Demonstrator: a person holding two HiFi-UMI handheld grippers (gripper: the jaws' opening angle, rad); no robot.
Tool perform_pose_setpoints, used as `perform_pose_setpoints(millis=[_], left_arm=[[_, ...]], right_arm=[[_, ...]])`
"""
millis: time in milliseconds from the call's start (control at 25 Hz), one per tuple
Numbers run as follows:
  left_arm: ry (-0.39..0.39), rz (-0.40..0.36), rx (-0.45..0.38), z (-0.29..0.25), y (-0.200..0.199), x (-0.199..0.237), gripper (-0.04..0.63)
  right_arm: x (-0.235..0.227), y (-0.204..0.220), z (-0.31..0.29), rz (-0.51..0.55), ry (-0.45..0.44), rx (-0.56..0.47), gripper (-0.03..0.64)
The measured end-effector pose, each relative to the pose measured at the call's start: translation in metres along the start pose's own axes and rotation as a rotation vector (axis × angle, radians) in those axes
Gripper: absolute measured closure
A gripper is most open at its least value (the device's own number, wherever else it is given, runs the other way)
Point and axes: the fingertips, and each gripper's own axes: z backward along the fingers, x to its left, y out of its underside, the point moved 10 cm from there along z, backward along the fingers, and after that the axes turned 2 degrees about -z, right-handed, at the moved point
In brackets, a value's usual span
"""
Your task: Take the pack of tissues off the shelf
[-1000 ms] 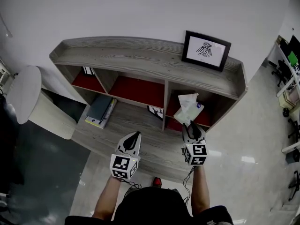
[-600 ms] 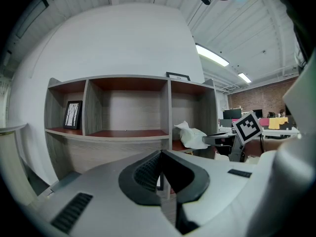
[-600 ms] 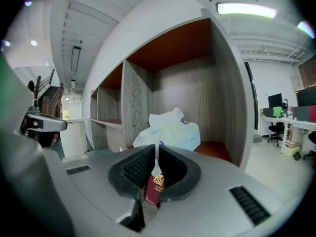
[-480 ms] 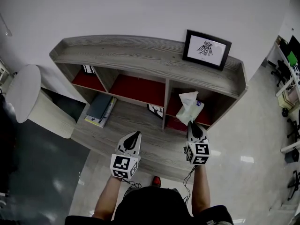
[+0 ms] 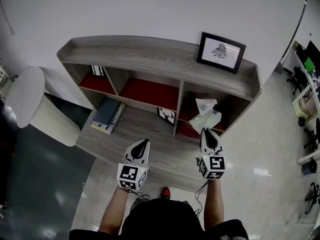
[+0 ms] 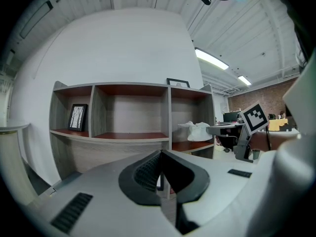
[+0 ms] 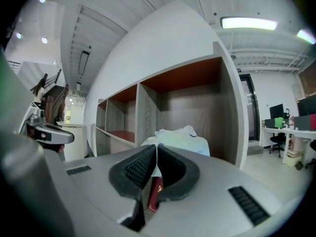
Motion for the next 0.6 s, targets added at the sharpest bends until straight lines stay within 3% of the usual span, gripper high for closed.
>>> perform_pose_setpoints(millis=[280,600], left_arm=[[-0.029,0.006,-0.015,0.014,0.000,0.005,0.588],[-0.093,0.009,-0.022,0.037,0.004,0.013,0.588]], right_arm=[[0.022,-0.015,0.014,0.023,-0.044,-0.049,0.584],[0.058,-0.019,0.016,0.039,-0.154,-0.082,0.584]])
